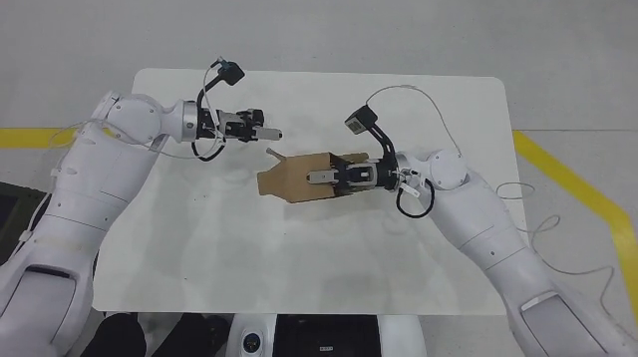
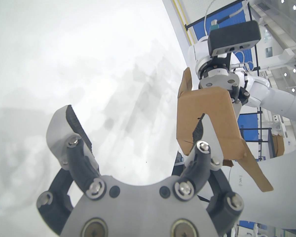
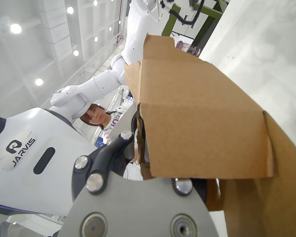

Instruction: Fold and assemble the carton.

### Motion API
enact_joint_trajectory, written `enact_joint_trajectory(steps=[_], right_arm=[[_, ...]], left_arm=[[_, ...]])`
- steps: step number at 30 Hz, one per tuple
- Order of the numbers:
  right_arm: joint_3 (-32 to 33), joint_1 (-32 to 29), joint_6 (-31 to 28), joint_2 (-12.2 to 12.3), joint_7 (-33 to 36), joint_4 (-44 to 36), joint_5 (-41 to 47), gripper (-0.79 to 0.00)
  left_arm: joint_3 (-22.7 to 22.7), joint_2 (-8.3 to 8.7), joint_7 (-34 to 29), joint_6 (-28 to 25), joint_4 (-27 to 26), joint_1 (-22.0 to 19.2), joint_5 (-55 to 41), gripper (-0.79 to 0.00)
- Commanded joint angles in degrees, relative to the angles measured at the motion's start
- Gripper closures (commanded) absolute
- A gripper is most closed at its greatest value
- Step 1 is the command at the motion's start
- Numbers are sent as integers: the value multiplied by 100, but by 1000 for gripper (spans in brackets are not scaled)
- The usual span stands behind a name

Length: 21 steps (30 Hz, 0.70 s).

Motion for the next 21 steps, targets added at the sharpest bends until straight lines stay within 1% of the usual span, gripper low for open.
enact_joint_trajectory(steps=[1,3,9,21], right_arm=[[20,19,-59,-13,-88,56,-47,0],[50,30,-106,-21,-175,94,-92,0],[107,17,-169,-44,-370,63,-206,0],[28,47,-180,-141,-394,45,-236,0]], left_arm=[[-11,4,-97,-113,-47,23,-87,-785],[-37,16,-194,-191,-98,45,-153,-785],[-79,78,-282,-144,-332,139,-151,-785],[-134,129,-277,-127,-557,248,-14,-785]])
